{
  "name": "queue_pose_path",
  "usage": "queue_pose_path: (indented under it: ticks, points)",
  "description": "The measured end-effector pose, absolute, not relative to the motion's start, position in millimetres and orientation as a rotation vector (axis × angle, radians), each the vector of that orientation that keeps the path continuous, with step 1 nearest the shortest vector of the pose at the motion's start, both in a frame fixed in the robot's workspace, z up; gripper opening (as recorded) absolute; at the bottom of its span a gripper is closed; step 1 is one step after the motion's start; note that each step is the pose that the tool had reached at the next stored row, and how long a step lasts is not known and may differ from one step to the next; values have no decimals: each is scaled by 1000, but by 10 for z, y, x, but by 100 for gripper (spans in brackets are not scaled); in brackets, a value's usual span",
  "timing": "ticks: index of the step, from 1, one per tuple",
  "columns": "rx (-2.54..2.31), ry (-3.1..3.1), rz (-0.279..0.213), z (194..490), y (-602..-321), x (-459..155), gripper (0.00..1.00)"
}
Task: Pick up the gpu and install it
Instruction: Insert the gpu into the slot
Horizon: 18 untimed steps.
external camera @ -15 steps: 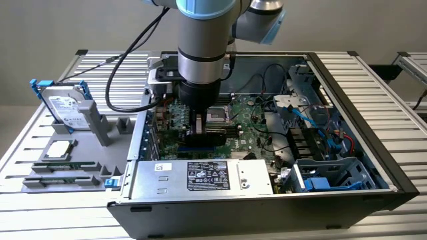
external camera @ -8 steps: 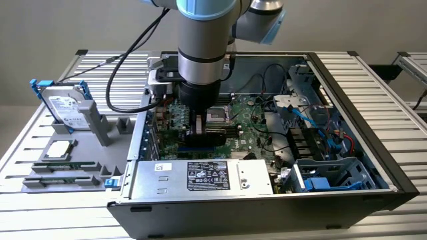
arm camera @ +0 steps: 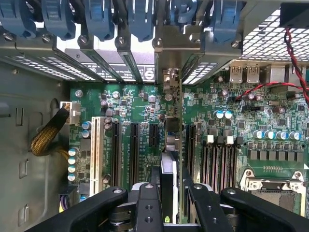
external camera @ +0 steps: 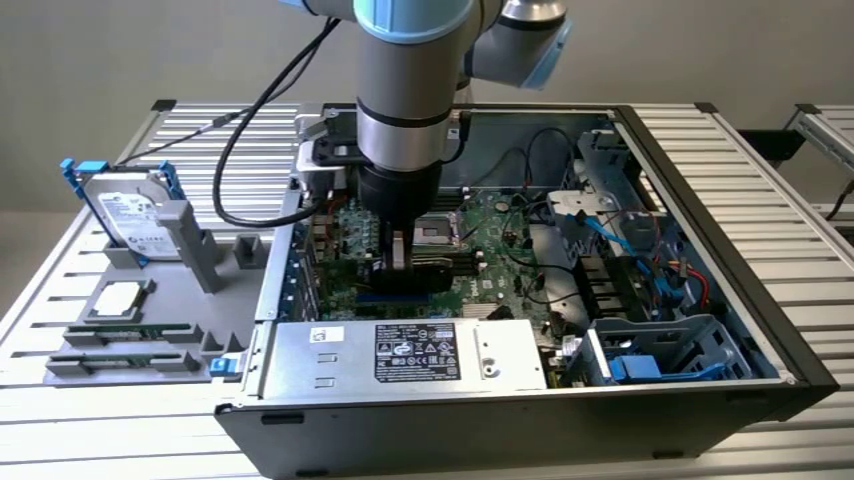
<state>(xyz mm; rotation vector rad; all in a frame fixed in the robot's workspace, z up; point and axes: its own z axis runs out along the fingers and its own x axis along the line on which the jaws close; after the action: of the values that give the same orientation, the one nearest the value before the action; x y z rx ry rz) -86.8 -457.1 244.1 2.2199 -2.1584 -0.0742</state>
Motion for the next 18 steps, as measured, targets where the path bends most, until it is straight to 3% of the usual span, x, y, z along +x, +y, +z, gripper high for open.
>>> queue_pose_path:
  ticks: [3, 6, 8, 9, 18]
  points:
    - [2219, -2157, -73, 2446, -4572, -869, 34]
    - [2220, -2156, -73, 2447, -4571, -868, 52]
    - [2220, -2156, -73, 2447, -4565, -868, 52]
    - [2220, -2156, -73, 2447, -4563, -869, 58]
    - [2220, -2156, -74, 2520, -4558, -869, 58]
